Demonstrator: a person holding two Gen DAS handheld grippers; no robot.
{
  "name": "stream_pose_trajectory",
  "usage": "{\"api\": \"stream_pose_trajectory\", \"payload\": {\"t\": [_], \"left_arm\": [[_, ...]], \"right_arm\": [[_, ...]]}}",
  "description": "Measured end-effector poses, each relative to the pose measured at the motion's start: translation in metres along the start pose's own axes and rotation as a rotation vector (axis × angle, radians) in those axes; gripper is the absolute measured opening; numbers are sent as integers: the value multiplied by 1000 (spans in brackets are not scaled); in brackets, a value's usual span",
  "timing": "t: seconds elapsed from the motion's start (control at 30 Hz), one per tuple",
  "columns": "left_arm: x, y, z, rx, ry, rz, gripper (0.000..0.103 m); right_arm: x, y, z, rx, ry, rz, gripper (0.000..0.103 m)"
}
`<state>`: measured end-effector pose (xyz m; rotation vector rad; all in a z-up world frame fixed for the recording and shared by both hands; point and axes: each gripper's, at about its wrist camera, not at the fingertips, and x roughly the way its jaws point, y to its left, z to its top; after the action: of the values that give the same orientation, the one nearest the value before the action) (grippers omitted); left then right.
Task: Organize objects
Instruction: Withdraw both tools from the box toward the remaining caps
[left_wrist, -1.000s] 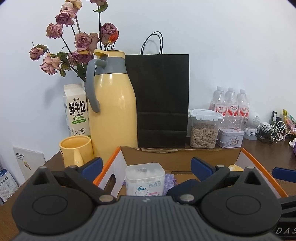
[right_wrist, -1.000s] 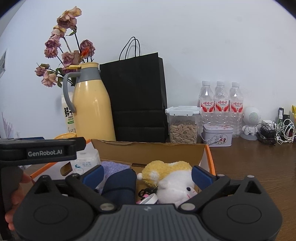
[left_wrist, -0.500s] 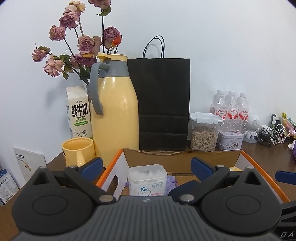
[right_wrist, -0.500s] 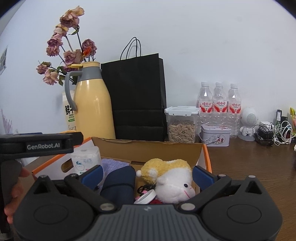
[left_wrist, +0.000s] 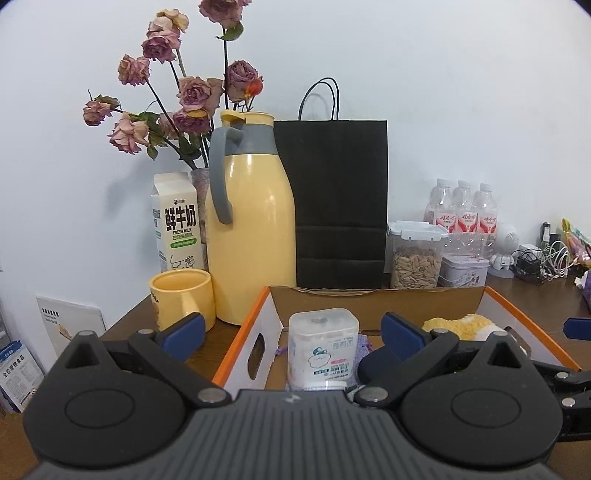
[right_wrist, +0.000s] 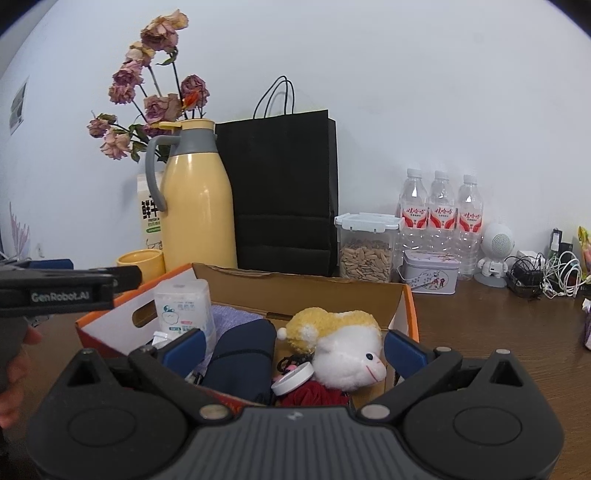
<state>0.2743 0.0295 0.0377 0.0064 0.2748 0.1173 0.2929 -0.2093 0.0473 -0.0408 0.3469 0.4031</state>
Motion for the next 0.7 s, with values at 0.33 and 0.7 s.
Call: {"api": "stream_pose_trajectory", "payload": {"t": [0.33, 0.7], "left_arm": [[-29, 12, -23, 28, 50, -8, 103], [-44, 25, -65, 37, 239, -72, 103]], "right_arm": [[-22, 6, -15, -55, 31, 5, 103], [-41, 8, -48, -86, 163, 49, 103]]}}
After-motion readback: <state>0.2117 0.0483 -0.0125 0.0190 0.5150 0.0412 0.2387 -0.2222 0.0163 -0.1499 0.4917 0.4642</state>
